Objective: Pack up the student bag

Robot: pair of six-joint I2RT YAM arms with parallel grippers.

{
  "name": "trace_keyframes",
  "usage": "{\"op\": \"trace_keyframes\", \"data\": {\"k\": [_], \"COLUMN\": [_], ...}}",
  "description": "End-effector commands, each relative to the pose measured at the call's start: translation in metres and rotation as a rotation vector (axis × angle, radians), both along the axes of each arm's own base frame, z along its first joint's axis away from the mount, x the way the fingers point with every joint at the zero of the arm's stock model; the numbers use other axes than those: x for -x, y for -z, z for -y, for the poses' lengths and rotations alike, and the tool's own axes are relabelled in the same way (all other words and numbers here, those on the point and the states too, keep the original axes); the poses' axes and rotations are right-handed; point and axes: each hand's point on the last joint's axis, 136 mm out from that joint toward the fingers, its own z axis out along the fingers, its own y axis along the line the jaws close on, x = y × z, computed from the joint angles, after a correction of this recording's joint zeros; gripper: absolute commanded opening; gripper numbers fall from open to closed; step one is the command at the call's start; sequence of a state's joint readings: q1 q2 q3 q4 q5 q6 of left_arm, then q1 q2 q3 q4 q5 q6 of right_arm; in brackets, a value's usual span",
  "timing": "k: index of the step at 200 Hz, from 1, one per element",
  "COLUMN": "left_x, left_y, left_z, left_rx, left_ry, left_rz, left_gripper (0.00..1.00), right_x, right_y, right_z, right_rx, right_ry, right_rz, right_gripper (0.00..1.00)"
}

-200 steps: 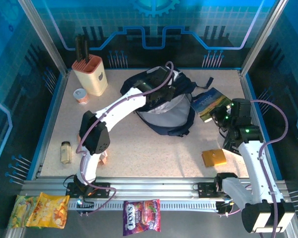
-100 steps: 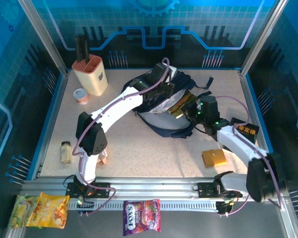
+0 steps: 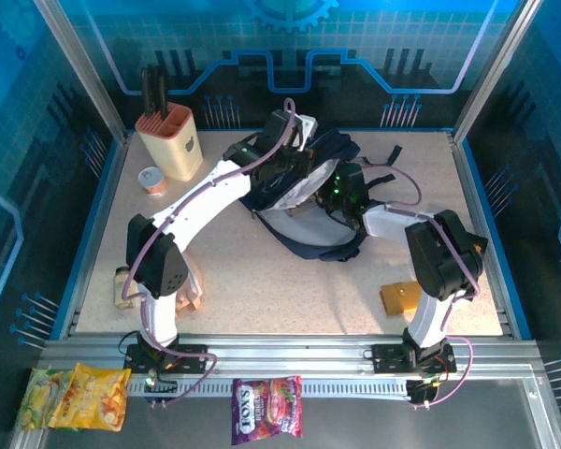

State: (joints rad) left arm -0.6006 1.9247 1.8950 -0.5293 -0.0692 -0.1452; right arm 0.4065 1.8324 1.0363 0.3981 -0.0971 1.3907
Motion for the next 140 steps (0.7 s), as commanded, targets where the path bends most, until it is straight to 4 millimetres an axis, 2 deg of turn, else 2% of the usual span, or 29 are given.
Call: {"op": "trace_keyframes", "data": {"k": [1,16,30,77,80,83,112,135,140], "left_x": [-0.002,-0.005,-0.009,-0.023,-0.023,-0.023,-0.012,0.014,0.021], "left_y": [-0.073,-0.068,-0.064,-0.041,-0.039,-0.037,-0.015,0.006,0.012], "left_z": [-0.005,-0.011,-0.017,-0.045,-0.047,-0.049,-0.064,-0.066,-0.065], "left_rx": [0.170,0.170,0.171,0.163,0.162,0.162,0.144,0.133,0.133], "left_ry": [-0.020,-0.036,-0.055,-0.121,-0.125,-0.127,-0.127,-0.059,-0.040], "left_rz": [0.142,0.132,0.121,0.072,0.069,0.067,0.028,-0.006,-0.022], "left_gripper": [0.00,0.00,0.00,0.00,0.00,0.00,0.00,0.00,0.04], "right_x": [-0.006,0.001,0.012,0.076,0.078,0.086,0.126,0.147,0.150], "right_y": [-0.004,-0.001,-0.006,-0.015,-0.021,-0.013,-0.014,-0.018,-0.020], "right_z": [-0.018,-0.017,-0.011,0.012,0.014,0.018,0.060,0.113,0.125], "right_rx": [-0.017,0.001,0.020,0.064,0.064,0.078,0.241,0.453,0.490], "right_ry": [-0.051,-0.068,-0.069,-0.113,-0.111,-0.111,-0.047,0.065,0.087], "right_rz": [0.005,-0.028,-0.035,-0.083,-0.072,-0.092,-0.094,-0.103,-0.104], "right_gripper": [0.43,0.56,0.63,0.72,0.73,0.73,0.77,0.83,0.84]}}
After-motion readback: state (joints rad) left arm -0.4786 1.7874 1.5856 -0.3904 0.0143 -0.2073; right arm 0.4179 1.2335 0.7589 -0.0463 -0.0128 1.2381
